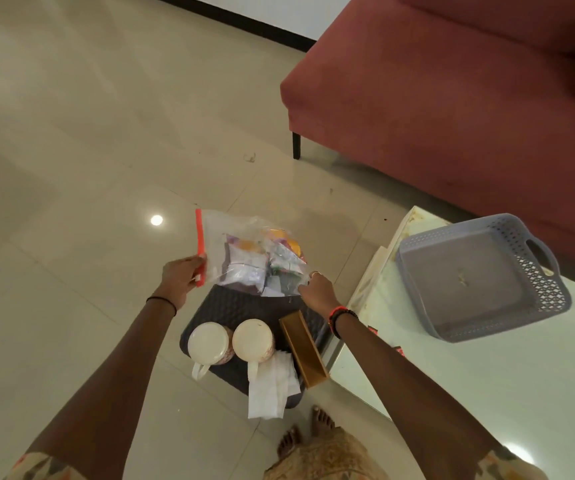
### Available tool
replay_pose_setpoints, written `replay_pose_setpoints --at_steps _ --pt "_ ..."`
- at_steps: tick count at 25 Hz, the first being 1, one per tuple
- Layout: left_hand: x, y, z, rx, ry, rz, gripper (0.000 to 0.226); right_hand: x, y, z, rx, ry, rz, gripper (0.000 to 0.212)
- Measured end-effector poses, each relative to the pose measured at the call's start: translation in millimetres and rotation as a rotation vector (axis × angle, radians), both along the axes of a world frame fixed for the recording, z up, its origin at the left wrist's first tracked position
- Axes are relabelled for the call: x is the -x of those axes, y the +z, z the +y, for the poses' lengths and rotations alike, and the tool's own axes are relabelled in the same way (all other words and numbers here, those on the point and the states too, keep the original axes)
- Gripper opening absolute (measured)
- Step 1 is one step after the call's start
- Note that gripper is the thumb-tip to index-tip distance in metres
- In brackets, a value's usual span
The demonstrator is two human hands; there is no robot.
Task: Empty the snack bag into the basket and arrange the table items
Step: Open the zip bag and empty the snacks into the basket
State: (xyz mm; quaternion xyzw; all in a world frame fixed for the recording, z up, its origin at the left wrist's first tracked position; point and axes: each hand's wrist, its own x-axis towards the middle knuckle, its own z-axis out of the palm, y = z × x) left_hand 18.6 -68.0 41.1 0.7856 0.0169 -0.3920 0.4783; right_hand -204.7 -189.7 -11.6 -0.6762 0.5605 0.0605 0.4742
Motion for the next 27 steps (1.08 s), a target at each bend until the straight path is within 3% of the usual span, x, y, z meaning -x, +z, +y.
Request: replay_pose_setpoints --at_steps 5,8,15,19,27 --pt "40.6 64.8 -58.1 0.193 -0.095 0.147 0.009 6.9 55.8 -6.4 0.035 -0.057 -0.090 0.024" --pt "70.7 93.1 -82.4 0.243 -0.088 0.190 0.014 15.9 87.2 -8.9 0.110 -0.120 -0.175 0.032" --pt "137.6 151.4 -103.9 0.309 -0.132 0.241 0.014 57.1 163.1 -4.2 0.284 -0.262 -0.375 0.023" --pt "179.1 174.8 -107.9 0.342 -0.203 0.269 0.015 97.2 196.1 5.9 0.444 -0.328 -0.510 0.037" --pt "283.6 217.7 -120.4 0.350 -0.371 0.308 0.019 202.7 244.9 9.9 0.752 -0.396 -0.419 0.015"
